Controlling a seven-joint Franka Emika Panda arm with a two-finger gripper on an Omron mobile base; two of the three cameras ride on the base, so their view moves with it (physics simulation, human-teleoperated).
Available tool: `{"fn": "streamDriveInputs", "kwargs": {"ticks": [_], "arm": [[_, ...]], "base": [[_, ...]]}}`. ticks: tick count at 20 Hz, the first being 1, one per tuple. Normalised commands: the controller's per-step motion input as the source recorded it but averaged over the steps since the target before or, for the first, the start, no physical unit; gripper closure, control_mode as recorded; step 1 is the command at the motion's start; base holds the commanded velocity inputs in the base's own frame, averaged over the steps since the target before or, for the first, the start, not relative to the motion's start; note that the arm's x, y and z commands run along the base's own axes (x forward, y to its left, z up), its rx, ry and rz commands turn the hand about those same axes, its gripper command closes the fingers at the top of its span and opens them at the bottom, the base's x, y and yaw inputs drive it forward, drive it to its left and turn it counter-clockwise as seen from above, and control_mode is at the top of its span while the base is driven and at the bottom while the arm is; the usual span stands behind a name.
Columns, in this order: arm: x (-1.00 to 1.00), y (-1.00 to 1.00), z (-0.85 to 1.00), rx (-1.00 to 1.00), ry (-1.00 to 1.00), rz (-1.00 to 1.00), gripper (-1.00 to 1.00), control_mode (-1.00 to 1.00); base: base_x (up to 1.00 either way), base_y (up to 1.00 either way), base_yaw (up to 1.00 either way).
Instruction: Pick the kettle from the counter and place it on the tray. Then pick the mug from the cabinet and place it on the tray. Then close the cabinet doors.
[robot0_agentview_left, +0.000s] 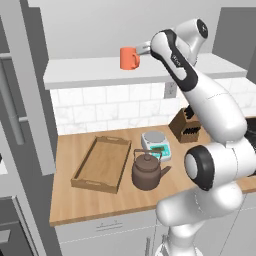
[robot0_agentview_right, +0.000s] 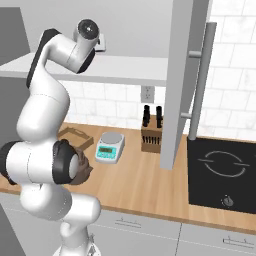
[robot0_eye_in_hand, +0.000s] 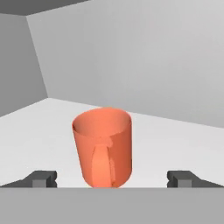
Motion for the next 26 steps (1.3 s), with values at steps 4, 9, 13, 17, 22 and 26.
{"fn": "streamDriveInputs", "kwargs": {"ticks": [4, 9, 13, 17, 22, 26], "arm": [[0.26, 0.26, -0.04, 0.0, 0.03, 0.0, -1.0, -1.0], [0.2, 0.22, -0.1, 0.0, 0.04, 0.0, -1.0, -1.0], [0.14, 0.01, -0.21, 0.0, 0.03, 0.0, -1.0, -1.0], [0.08, 0.0, -0.3, 0.0, 0.03, 0.0, -1.0, -1.0], [0.09, 0.07, -0.18, 0.0, 0.03, 0.0, 1.0, -1.0], [0.07, 0.02, -0.07, 0.0, 0.02, 0.0, 1.0, -1.0]], "base": [[0.0, 0.0, 0.0], [0.0, 0.0, 0.0], [0.0, 0.0, 0.0], [0.0, 0.0, 0.0], [0.0, 0.0, 0.0], [0.0, 0.0, 0.0]]}}
